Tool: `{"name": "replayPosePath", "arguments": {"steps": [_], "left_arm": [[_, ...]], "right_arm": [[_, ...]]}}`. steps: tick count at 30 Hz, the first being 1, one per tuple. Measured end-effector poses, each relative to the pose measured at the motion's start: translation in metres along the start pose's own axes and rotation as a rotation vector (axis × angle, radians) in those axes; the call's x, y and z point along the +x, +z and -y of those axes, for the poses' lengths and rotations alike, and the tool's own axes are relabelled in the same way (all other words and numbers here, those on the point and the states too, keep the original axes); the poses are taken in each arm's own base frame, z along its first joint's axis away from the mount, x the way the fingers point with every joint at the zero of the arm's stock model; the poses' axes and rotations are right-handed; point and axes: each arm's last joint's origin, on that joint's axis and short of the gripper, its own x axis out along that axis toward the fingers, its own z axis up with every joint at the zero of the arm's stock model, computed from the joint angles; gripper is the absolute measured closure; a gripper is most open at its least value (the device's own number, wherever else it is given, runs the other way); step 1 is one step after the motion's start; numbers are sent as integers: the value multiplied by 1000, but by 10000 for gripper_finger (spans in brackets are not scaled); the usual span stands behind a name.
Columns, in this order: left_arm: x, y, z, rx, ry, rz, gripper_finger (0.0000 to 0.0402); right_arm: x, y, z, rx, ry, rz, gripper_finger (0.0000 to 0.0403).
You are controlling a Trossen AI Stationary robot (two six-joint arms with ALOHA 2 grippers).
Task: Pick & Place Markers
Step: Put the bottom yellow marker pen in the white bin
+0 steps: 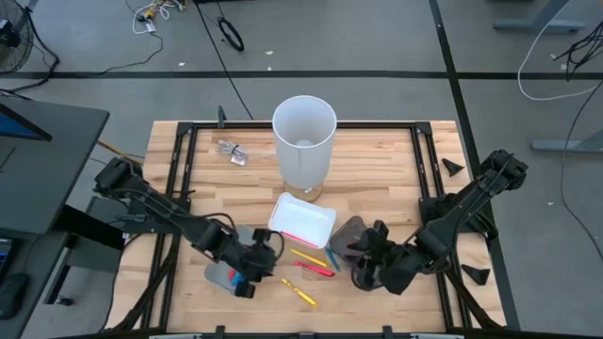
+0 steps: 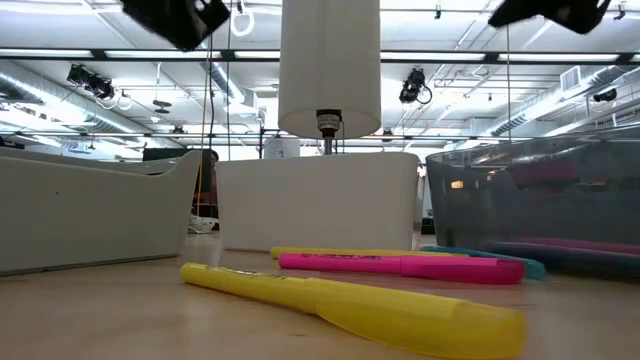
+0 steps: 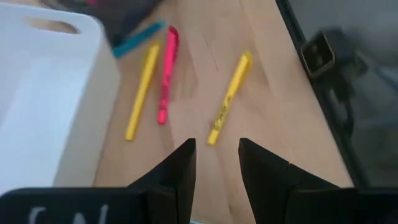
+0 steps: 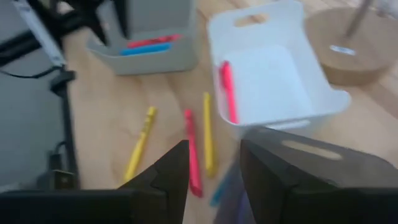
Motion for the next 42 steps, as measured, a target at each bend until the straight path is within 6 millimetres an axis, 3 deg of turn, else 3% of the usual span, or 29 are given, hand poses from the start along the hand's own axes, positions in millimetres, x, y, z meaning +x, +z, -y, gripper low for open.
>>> {"name": "replayPosePath", "arguments": {"steps": [14,22,31,42], "left_arm": [[45,-8,-17,71,8,-187,275],[67,23,-5,140,25,-287,275],[101,42,16,197,4,-401,275],[126,36,33,204,0,-445,275]], "right_arm": [[-2,2,-9,-4,79,25,262],[-2,2,-9,-5,87,18,262],[-2,2,-9,45,79,23,262],[-30,-3,-16,20,167,62,262]]}}
